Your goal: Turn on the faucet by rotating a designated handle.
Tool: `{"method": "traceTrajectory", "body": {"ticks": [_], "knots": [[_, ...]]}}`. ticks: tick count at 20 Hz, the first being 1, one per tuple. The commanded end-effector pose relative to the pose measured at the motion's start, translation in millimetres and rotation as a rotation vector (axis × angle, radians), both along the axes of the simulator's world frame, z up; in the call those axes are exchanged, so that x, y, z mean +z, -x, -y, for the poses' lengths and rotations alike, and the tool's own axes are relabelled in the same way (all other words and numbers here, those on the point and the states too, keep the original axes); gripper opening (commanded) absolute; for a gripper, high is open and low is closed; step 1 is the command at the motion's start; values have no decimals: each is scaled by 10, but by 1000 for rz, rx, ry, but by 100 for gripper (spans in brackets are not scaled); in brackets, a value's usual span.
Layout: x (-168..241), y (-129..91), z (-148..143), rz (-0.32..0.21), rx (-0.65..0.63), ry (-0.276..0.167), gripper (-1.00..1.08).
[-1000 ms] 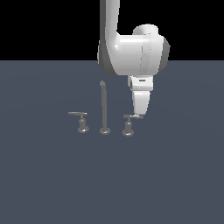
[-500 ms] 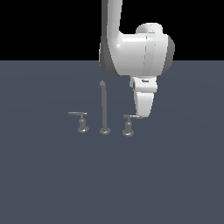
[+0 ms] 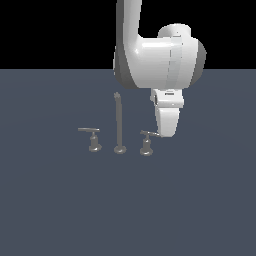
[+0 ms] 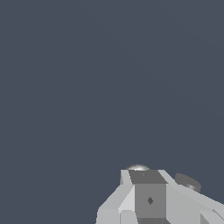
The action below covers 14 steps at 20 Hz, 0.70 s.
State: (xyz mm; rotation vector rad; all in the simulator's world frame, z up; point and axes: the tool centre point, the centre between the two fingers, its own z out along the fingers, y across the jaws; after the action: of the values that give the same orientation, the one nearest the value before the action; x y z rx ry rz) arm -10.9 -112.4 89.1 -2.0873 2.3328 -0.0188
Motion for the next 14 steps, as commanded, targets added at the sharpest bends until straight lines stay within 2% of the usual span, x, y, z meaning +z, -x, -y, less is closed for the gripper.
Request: {"method": "traceTrajectory", "body": {"ticks": [1, 9, 11, 14], "knots": [[-3, 124, -29, -11, 1, -2, -100], [-2, 404, -82, -16, -2, -1, -100], [-6, 366, 30, -11, -20, 2, -100], [-6, 429, -105, -12, -15, 1, -100]]}}
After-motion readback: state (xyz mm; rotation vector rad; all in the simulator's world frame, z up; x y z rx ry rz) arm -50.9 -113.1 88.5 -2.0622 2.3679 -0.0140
